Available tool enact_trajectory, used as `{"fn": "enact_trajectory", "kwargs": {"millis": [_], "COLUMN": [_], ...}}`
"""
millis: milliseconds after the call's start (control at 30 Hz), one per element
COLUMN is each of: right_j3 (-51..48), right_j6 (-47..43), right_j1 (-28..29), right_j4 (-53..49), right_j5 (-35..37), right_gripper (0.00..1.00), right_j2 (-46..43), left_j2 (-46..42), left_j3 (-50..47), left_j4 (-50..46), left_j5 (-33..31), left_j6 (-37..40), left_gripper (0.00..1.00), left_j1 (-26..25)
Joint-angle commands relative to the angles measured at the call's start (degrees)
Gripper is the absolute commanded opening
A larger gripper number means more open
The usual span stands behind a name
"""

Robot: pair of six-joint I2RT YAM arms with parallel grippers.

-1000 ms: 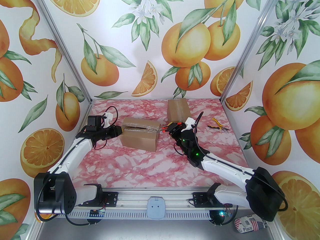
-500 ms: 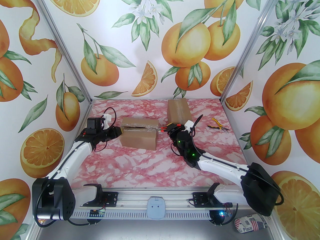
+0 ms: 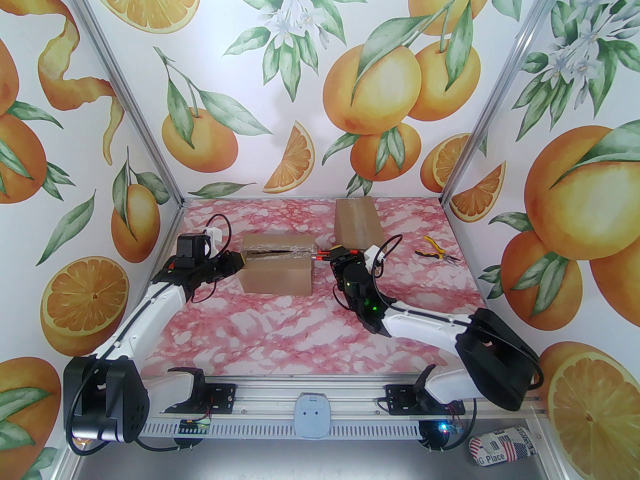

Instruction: Unpack the express box

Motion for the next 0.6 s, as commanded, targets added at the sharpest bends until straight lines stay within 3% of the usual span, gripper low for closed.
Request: {"fn": "enact_trajectory", "kwargs": {"millis": [0,133,300,433,567], "right_j3": [0.1,-0.9,1.2,5.4,9.7], "right_j6": [-0.7,-5.0,-13.6,-21.1,-27.2], "right_j1": [3.2,1.7,-3.2,-8.0,-9.2], "right_j4": [3.1,-3.5,-19.5,-28.1,-35.0], "right_j5": [-10.3,-7.4,-6.8,-9.5,-12.8], "right_gripper": [0.00,0.00,0.00,0.00,0.00], "right_j2": [2.3,-4.2,-14.0,-18.2,-20.1], "left_j2": [4.9,4.3,4.1,3.9,3.3], "left_j3": [-3.0,-2.6,-2.9,-2.5,-2.0], "left_j4": [-13.2,-15.2,-15.4,-14.9,-13.8], "left_j5": [2.4,0.3,-0.8,-2.1,-2.3], "left_j6": [0.1,0.8,0.2,-0.5,-2.1], "left_gripper": [0.21,0.20,0.17,0.17,0.17], "left_j1": [-3.6,-2.5,-0.1,0.4,0.8]}}
